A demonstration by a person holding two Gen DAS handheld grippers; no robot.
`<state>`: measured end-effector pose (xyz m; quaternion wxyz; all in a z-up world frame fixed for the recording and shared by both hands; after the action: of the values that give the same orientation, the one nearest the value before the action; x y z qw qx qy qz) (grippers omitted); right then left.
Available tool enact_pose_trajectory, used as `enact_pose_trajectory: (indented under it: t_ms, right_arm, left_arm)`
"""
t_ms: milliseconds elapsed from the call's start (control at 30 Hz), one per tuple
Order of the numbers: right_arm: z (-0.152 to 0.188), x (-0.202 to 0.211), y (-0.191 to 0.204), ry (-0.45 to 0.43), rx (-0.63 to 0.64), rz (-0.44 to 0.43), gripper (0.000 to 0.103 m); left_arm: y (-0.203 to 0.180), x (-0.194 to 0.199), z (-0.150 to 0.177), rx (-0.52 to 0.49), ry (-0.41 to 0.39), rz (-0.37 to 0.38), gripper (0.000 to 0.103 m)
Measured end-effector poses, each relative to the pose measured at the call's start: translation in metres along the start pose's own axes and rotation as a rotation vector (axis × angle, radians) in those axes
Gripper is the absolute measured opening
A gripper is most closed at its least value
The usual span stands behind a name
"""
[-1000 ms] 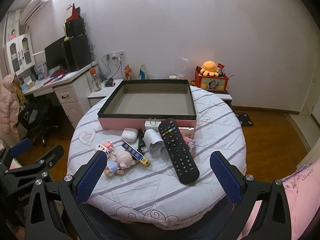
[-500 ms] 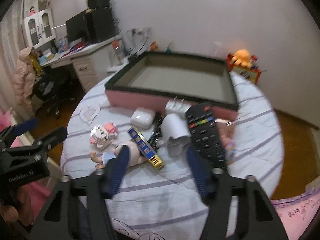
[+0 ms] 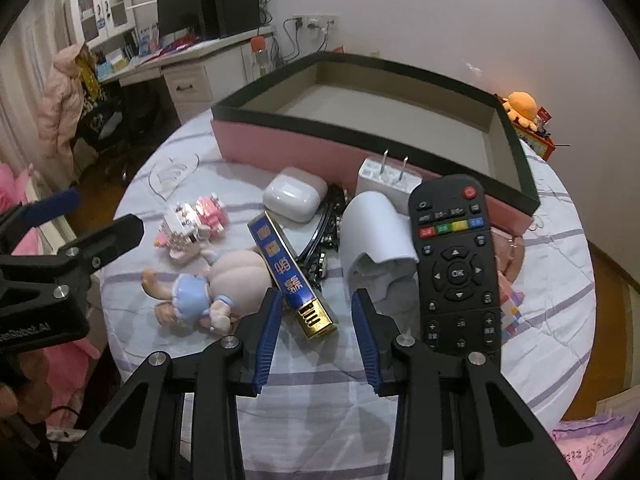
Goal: Organize rigid objects
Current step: 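Reach the right gripper to the blue-and-gold box and grasp it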
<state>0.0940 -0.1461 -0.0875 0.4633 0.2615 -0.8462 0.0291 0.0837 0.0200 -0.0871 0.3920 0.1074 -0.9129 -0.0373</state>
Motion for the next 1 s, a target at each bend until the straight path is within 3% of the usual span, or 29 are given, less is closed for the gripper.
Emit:
enact_pose_trajectory:
  t_ms: [300, 433, 1000]
  right_arm:
    - [-0.004, -0.012, -0.002, 0.024, 0.038, 0.012, 0.027]
    - [-0.005, -0.016, 0.002, 0.038, 0.06, 0.001, 0.016]
    - [-0.008, -0.012, 0.001, 0.011, 0.047, -0.013, 0.015]
  left_arm:
    - [-0.002, -0.006, -0.004, -0.002, 0.007, 0.007, 0.103]
    - [-0.005, -0.01, -0.003, -0.007, 0.017, 0.01, 0.103]
    - [-0.01, -0.011, -0.007, -0.02, 0.015, 0.005, 0.103]
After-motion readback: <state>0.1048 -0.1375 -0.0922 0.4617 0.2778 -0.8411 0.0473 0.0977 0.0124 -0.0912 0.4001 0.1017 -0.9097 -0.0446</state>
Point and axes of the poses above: each gripper's, at about its wrist camera, not at the fingertips, and x roughly against the way its jaws point, y to its left, z to its underside, the point moved 6 cm from there along -x, roughly the way its jaws point, and after that the axes turned 12 degrees about -z, right-handed, at the moved point
